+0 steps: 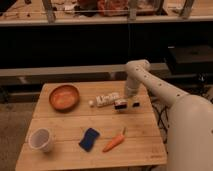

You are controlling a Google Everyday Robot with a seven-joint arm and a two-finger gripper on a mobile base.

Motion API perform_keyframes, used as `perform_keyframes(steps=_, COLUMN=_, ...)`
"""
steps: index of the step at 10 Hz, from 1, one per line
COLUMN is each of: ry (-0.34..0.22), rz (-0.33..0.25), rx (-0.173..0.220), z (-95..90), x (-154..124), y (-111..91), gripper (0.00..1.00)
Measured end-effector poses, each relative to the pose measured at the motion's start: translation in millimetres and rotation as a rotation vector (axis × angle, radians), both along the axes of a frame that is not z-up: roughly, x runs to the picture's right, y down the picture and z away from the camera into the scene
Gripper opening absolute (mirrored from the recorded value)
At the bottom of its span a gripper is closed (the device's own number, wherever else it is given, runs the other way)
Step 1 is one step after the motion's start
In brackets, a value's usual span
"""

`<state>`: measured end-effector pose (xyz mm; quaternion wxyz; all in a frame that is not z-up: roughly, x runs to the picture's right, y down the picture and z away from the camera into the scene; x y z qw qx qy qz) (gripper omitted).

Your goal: Place the eraser on the white sponge

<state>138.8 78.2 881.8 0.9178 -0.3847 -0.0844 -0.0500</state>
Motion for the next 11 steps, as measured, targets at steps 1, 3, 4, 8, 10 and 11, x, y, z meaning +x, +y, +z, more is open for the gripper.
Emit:
perform_keyframes(steps=1, ry=0.003, rz=-0.004, rx=0.000, z=-0.7, x=0, y=3, gripper=0.05)
perform_keyframes(steps=3, ry=0.009, rz=-0.007, rx=-0.001, z=-0.9, x=4, y=9, gripper=0.05)
perform_keyframes(steps=4, ry=0.008, rz=-0.006, rx=0.001, z=-2.0, x=1, y=10, gripper=0.05)
perform_keyframes(steps=8, ry=0.017, rz=0.007, rx=0.004, z=-3.8, x=-12, y=12, gripper=0.10)
perform_keyframes(steps=10, ry=0.026, rz=0.012, rx=0.002, z=-10.4, x=-15, y=18, gripper=0.08)
perform_keyframes(steps=11, ry=0.027, rz=0.014, rx=0.003, z=-12.1, x=-17, y=18, gripper=0.08)
